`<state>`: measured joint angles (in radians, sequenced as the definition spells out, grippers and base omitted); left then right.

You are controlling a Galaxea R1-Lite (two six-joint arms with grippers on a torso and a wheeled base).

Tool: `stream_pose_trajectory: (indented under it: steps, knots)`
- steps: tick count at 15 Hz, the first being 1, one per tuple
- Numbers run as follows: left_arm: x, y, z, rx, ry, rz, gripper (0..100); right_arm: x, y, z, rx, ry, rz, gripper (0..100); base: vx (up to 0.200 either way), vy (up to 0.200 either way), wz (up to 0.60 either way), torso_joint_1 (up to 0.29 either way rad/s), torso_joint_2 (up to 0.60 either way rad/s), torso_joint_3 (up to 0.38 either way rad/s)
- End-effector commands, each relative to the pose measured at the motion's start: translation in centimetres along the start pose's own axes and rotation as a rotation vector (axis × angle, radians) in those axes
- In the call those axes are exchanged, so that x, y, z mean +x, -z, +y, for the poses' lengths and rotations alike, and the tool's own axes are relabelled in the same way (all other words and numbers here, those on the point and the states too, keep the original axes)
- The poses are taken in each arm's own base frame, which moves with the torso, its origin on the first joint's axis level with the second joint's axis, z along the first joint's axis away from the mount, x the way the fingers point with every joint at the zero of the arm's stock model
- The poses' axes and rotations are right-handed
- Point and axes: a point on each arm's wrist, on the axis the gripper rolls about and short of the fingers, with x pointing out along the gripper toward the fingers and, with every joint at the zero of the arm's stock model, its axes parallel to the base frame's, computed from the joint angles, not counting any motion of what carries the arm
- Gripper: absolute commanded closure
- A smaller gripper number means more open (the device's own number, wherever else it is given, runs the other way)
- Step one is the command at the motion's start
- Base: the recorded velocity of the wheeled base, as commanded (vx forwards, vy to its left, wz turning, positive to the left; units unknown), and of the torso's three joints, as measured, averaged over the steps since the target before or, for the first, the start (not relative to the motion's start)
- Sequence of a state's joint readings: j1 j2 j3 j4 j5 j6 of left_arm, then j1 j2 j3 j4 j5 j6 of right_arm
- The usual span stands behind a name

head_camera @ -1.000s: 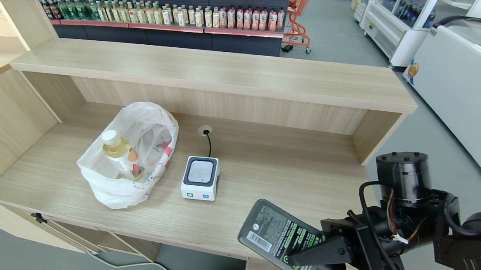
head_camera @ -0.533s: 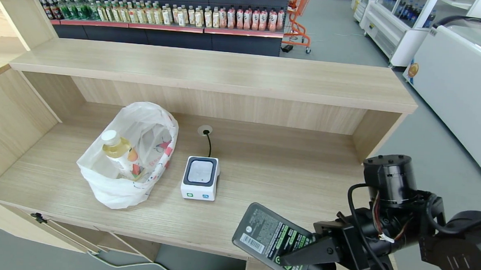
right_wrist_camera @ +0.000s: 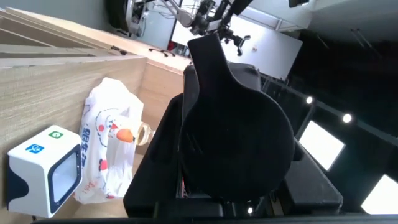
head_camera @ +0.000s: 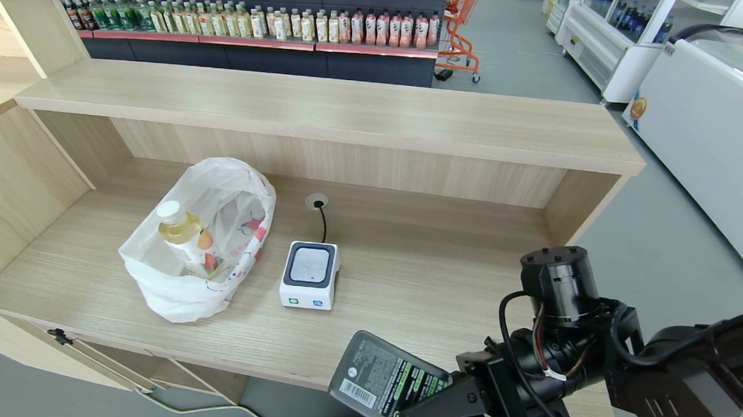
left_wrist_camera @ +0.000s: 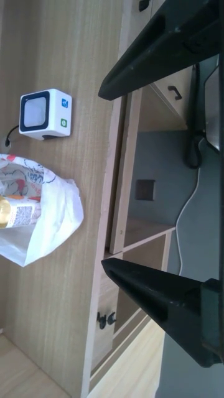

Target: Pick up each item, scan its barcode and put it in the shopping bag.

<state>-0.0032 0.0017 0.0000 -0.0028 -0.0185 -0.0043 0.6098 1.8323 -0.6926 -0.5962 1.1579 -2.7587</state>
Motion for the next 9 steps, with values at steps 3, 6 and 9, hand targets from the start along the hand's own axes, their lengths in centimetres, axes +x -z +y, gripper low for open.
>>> stream_pose_trajectory:
  steps: [3, 6, 9]
  knots:
    - [0.00, 0.00, 0.00, 0.000, 0.000, 0.000, 0, 0.26, 0.03, 0.56, 0.017, -0.001, -0.005, 100, 0.000, 0.000, 0.00, 0.000, 0.00, 0.000]
    - [0.00, 0.00, 0.00, 0.000, 0.000, 0.000, 0, 0.26, 0.03, 0.56, 0.017, -0.001, -0.005, 100, 0.000, 0.000, 0.00, 0.000, 0.00, 0.000]
    - [0.00, 0.00, 0.00, 0.000, 0.000, 0.000, 0, 0.11, -0.09, 0.37, 0.018, -0.002, -0.004, 100, 0.000, 0.000, 0.00, 0.000, 0.00, 0.000]
